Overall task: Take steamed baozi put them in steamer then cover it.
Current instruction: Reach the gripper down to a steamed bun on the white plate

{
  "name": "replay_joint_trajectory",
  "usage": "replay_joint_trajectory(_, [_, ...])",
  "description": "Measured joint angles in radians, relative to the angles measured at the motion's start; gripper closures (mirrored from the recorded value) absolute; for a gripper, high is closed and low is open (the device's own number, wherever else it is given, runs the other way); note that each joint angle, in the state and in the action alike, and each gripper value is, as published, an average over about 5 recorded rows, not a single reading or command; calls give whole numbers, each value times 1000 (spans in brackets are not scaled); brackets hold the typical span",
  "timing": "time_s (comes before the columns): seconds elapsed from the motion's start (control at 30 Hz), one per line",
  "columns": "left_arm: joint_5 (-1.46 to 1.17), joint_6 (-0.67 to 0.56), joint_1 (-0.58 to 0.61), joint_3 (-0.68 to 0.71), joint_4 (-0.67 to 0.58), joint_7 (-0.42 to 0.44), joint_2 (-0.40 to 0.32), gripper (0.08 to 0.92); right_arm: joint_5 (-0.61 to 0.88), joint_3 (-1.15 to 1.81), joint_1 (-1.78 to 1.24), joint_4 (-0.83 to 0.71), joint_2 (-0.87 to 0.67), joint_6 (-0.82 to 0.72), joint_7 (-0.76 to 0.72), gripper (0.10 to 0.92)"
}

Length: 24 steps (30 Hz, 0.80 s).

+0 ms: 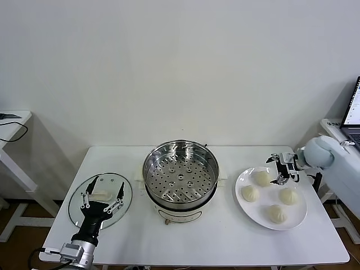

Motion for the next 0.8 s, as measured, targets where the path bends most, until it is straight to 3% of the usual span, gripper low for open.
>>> replay_joint_trajectory(0.8, [5,-5,5,-1,3,-1,-6,177,-90,-49,36,-191,151,-14,-36,203])
